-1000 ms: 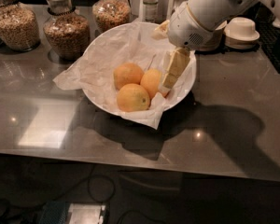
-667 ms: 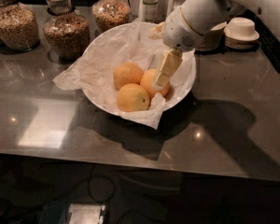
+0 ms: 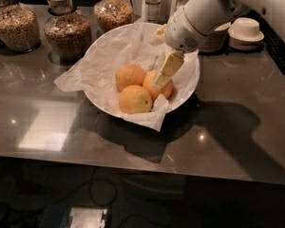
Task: Pick orange from white bowl
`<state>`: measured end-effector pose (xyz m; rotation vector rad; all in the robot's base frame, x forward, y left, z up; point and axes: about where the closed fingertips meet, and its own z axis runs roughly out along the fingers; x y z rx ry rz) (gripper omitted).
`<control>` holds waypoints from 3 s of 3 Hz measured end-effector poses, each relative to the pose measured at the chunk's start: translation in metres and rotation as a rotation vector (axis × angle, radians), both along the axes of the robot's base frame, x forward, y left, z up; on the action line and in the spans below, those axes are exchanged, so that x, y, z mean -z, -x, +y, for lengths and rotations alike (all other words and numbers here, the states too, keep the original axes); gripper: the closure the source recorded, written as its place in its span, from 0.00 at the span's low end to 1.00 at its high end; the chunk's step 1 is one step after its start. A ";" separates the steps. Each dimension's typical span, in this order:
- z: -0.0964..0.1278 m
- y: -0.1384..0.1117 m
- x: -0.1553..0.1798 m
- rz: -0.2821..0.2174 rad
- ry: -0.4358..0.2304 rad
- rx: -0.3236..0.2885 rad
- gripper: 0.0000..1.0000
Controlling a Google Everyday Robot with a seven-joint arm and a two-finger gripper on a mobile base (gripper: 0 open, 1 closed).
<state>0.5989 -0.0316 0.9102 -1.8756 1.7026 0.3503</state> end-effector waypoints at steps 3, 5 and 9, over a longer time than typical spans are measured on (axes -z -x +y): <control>-0.002 0.002 0.002 0.011 0.013 -0.001 0.89; -0.015 0.008 -0.007 0.011 0.076 -0.025 0.62; -0.022 0.017 -0.020 0.012 0.119 -0.102 0.00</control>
Offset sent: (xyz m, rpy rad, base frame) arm 0.0000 0.0000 0.0000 0.0000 0.0000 0.0000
